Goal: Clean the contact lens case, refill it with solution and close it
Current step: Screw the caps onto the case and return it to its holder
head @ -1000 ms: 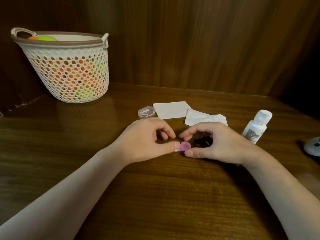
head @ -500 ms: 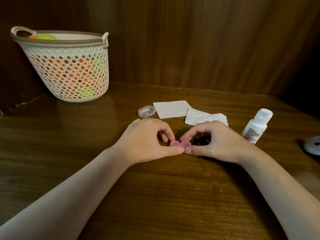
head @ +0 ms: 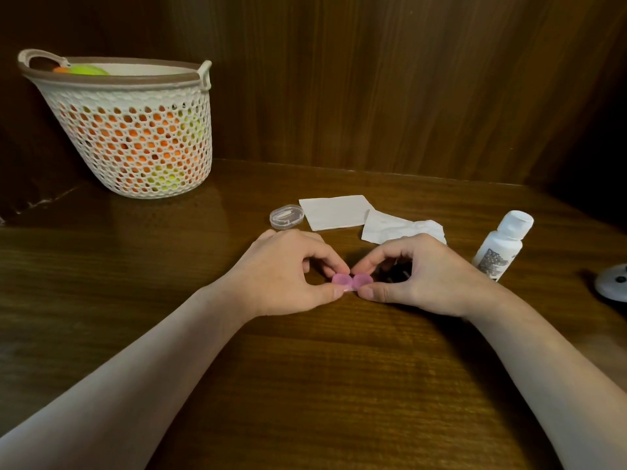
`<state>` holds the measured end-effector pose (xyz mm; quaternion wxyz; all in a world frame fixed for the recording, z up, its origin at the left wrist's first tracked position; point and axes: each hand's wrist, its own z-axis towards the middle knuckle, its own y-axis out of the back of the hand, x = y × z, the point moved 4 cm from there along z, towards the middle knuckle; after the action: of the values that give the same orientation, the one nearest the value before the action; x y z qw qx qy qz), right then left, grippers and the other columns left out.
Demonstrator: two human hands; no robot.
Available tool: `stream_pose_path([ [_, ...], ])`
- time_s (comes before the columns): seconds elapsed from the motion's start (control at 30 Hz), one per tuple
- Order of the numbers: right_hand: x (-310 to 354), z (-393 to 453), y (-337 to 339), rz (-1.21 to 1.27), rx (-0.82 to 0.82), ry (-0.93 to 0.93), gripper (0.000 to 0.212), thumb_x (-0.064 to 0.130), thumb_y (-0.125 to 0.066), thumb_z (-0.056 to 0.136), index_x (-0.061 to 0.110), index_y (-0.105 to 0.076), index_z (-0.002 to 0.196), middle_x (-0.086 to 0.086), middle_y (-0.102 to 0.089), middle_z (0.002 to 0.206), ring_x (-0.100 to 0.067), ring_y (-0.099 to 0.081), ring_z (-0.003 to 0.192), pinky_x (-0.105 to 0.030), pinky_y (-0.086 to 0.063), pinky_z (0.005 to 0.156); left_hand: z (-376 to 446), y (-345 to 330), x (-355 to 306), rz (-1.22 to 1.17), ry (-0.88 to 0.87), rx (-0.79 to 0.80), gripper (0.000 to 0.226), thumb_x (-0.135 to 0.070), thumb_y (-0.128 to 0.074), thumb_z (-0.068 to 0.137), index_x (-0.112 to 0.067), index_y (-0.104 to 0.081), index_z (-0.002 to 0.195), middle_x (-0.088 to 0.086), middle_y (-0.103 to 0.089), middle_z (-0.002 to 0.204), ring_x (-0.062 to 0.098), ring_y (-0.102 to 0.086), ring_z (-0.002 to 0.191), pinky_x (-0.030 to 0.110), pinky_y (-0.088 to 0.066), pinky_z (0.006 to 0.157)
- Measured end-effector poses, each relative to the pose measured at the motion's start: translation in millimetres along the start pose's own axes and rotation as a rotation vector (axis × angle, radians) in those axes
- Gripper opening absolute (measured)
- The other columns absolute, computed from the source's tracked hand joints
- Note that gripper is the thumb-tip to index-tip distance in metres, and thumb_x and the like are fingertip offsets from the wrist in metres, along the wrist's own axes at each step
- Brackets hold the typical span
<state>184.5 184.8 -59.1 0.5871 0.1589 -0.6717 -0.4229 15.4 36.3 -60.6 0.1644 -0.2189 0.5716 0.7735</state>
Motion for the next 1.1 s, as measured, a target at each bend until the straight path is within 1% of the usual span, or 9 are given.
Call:
stream_pose_path([
  [0.1,-0.2,-0.1,0.0,0.008,-0.005,-0.015,0.023,0.050,-0.088,0.082,0.048,-0.081,0.104,0.030,-0.077,0.106,0.011,-0.066,0.106,-0.022,-0.048,0.087,0.2,0.7,1.7,0.039,0.019,-0.055,0.056,-0.086,-0.063,0.073,-0.049,-0.073,0.114,-0.030,-0.067,0.096,-0.018,-0.054,0.097,0.025,-0.037,0.077],
  [0.17,-0.2,-0.6,0.2,-0.001,-0.016,-0.019,0.027,0.050,-0.089,0.081,0.047,-0.080,0.107,0.030,-0.077,0.106,0.011,-0.066,0.105,-0.022,-0.048,0.087,1.6,0.5,1.0,0.087,0.029,-0.067,0.064,-0.095,-0.055,0.069,-0.048,-0.072,0.108,-0.029,-0.064,0.093,-0.025,-0.050,0.097,0.026,-0.036,0.080],
  [0.3,-0.2,-1.5,1.0,0.016,-0.035,-0.036,0.039,0.047,-0.092,0.082,0.047,-0.073,0.116,0.027,-0.078,0.104,0.009,-0.068,0.103,-0.023,-0.048,0.086,2.2,-0.3,-0.3,0.081,0.014,-0.058,0.043,-0.084,-0.065,0.077,-0.047,-0.074,0.096,-0.026,-0.066,0.094,-0.018,-0.051,0.099,0.032,-0.037,0.088],
  [0.47,0.1,-1.8,0.2,0.015,-0.034,-0.043,0.042,0.048,-0.092,0.080,0.045,-0.072,0.117,0.025,-0.079,0.104,0.008,-0.068,0.103,-0.024,-0.048,0.086,0.3,0.9,-2.1,0.050,0.000,0.001,0.026,-0.068,-0.074,0.085,-0.052,-0.076,0.105,-0.029,-0.067,0.104,-0.005,-0.057,0.098,0.030,-0.038,0.090],
  [0.6,-0.6,-2.6,0.2,0.020,-0.041,-0.039,0.045,0.049,-0.093,0.079,0.044,-0.072,0.119,0.024,-0.079,0.104,0.007,-0.068,0.105,-0.026,-0.048,0.089,0.0,-0.9,-3.9,0.045,0.008,0.004,0.052,-0.082,-0.062,0.077,-0.049,-0.074,0.114,-0.029,-0.066,0.105,-0.011,-0.057,0.098,0.031,-0.038,0.090],
  [0.7,-0.6,-2.8,0.3,0.016,-0.034,-0.044,0.046,0.051,-0.092,0.079,0.045,-0.070,0.119,0.026,-0.079,0.105,0.009,-0.068,0.105,-0.025,-0.047,0.088,2.4,-1.0,-4.4,0.106,0.040,-0.027,0.064,-0.096,-0.052,0.069,-0.046,-0.071,0.105,-0.029,-0.062,0.098,-0.022,-0.049,0.097,0.034,-0.038,0.092],
  [0.87,0.1,-2.0,0.1,0.032,-0.025,-0.053,0.046,0.048,-0.092,0.080,0.045,-0.069,0.120,0.026,-0.079,0.105,0.010,-0.067,0.106,-0.026,-0.047,0.091,2.9,-1.1,-1.8,0.071,0.015,-0.038,0.045,-0.085,-0.061,0.075,-0.046,-0.073,0.094,-0.025,-0.064,0.099,-0.016,-0.051,0.098,0.037,-0.040,0.099],
  [0.97,0.4,-1.9,-0.3,0.033,-0.026,-0.054,0.046,0.048,-0.092,0.080,0.044,-0.069,0.121,0.026,-0.079,0.105,0.010,-0.067,0.106,-0.025,-0.046,0.090,3.4,-3.2,-2.6,0.033,-0.006,-0.030,0.043,-0.082,-0.060,0.074,-0.047,-0.075,0.096,-0.028,-0.065,0.100,-0.013,-0.053,0.097,0.032,-0.038,0.091],
  [1.1,0.6,-2.2,-0.2,0.041,-0.030,-0.062,0.045,0.047,-0.093,0.080,0.043,-0.070,0.119,0.026,-0.080,0.104,0.010,-0.067,0.105,-0.025,-0.046,0.088,5.2,-4.0,0.8,-0.032,0.013,0.001,0.024,-0.067,-0.076,0.081,-0.050,-0.078,0.098,-0.030,-0.066,0.101,-0.011,-0.055,0.098,0.017,-0.039,0.076],
])
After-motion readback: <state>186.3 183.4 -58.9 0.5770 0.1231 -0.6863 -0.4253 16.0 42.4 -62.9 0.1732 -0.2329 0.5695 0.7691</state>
